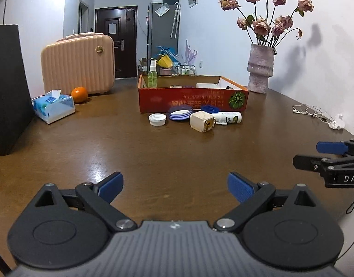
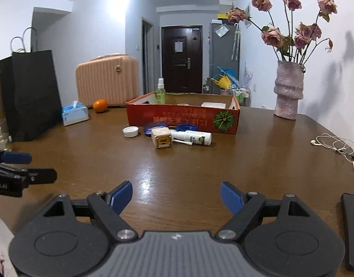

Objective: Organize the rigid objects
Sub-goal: 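Move both tools back to the remaining items on the table, then grasp another white cap with the left tool while the right tool grasps the white plug adapter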

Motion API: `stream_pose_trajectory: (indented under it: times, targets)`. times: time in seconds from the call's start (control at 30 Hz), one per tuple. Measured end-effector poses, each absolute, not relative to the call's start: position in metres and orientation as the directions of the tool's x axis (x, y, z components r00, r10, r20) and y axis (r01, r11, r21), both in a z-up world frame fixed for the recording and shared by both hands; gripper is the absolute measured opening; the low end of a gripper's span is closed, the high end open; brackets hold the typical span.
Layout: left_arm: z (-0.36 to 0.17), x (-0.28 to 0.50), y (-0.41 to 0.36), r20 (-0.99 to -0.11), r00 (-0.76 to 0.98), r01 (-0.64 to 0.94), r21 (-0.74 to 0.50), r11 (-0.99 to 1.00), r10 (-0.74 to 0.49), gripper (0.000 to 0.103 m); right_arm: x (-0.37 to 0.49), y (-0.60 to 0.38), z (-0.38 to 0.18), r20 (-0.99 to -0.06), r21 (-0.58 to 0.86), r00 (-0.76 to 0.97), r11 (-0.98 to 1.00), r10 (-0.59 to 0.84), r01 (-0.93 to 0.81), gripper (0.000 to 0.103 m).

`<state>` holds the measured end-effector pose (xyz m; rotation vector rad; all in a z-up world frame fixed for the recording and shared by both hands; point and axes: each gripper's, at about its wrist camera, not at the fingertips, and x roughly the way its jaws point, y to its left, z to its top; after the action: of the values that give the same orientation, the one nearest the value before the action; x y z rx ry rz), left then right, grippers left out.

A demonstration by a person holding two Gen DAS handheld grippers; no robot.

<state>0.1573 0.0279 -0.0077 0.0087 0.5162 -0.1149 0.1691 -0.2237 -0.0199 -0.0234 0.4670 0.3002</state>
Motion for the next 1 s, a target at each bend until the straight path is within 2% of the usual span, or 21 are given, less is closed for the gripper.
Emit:
stream_pose_trajectory:
  times: [0.23, 0.4, 0.5, 0.73, 0.87, 0.93, 1.0]
  targets:
    - [-0.014, 0.205, 0.038, -0.52, 0.849, 0.103, -0.021, 0.994, -0.098, 0.096, 0.209, -0.214, -0.024, -0.491, 0.054, 0.822, 0.952, 0.287, -0.3, 0.081]
    - [-0.004, 0.278, 0.046, -0.522, 0.847, 0.128, 0.021, 0.992, -0.098, 0.084, 0.266, -0.197, -0.011, -0.497, 0.048, 0.807, 0.938, 0.32, -0.343, 0.074]
    - [-0.008, 0.336, 0.047, -0.562, 0.822, 0.143, 0.041, 0.989, -0.096, 0.077, 0.31, -0.181, -0.004, -0.495, 0.055, 0.791, 0.921, 0.361, -0.386, 0.071]
    - [-0.036, 0.424, 0.047, -0.623, 0.775, 0.184, 0.057, 0.981, -0.109, 0.068, 0.402, -0.141, -0.018, -0.584, 0.06, 0.709, 0.892, 0.396, -0.449, 0.063]
    - [-0.048, 0.436, 0.048, -0.64, 0.758, 0.206, 0.051, 0.977, -0.126, 0.054, 0.419, -0.132, -0.026, -0.603, 0.059, 0.693, 0.888, 0.395, -0.455, 0.053]
    - [-0.05, 0.438, 0.051, -0.631, 0.763, 0.212, 0.035, 0.977, -0.143, 0.051, 0.423, -0.129, -0.031, -0.615, 0.051, 0.685, 0.886, 0.391, -0.461, 0.047]
    - [-0.05, 0.44, 0.049, -0.626, 0.764, 0.227, 0.032, 0.973, -0.158, 0.041, 0.425, -0.127, -0.035, -0.623, 0.045, 0.678, 0.883, 0.39, -0.467, 0.045]
